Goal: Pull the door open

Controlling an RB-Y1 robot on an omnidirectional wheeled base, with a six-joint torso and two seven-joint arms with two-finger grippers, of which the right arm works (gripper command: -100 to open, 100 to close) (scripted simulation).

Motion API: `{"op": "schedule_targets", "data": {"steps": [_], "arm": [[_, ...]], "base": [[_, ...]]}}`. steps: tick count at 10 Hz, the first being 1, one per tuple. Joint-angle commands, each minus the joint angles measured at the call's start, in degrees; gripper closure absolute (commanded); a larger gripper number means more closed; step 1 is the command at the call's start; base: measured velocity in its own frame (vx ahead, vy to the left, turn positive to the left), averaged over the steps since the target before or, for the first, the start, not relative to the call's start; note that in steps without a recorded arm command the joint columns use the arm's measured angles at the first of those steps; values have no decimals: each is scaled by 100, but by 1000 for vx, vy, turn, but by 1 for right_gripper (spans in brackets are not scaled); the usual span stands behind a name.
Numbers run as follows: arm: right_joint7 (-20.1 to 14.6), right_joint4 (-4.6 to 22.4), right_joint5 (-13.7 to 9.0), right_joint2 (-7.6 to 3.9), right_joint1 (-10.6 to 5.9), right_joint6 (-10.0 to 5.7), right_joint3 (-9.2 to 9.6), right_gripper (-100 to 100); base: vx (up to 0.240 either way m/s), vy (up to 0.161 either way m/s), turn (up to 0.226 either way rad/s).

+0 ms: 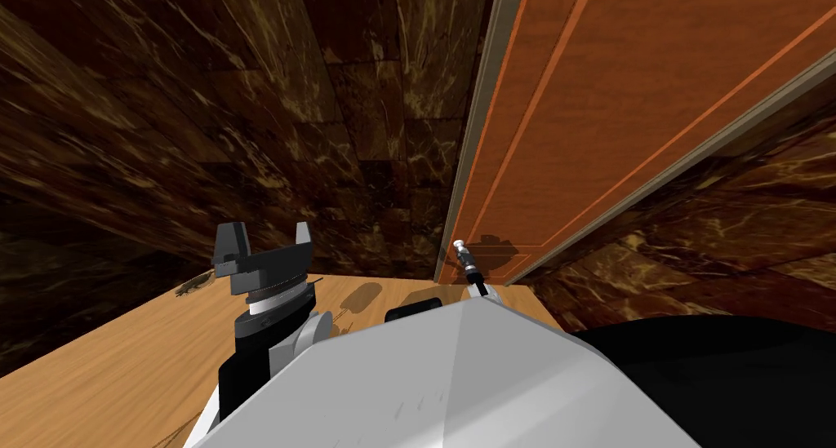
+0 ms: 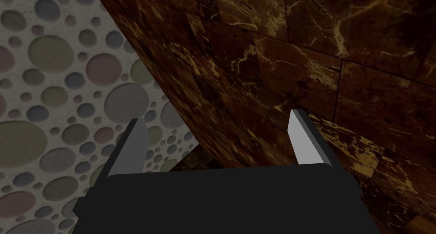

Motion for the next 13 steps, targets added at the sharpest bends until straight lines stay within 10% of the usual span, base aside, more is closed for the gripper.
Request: {"op": "schedule_targets", "data": {"steps": [1, 13], "arm": [[-177, 6, -56, 12, -1, -5, 25, 100], [-1832, 76, -652, -74, -10, -5, 151, 100]], "base": [[-36, -8, 71], [-46, -17, 82]]}}
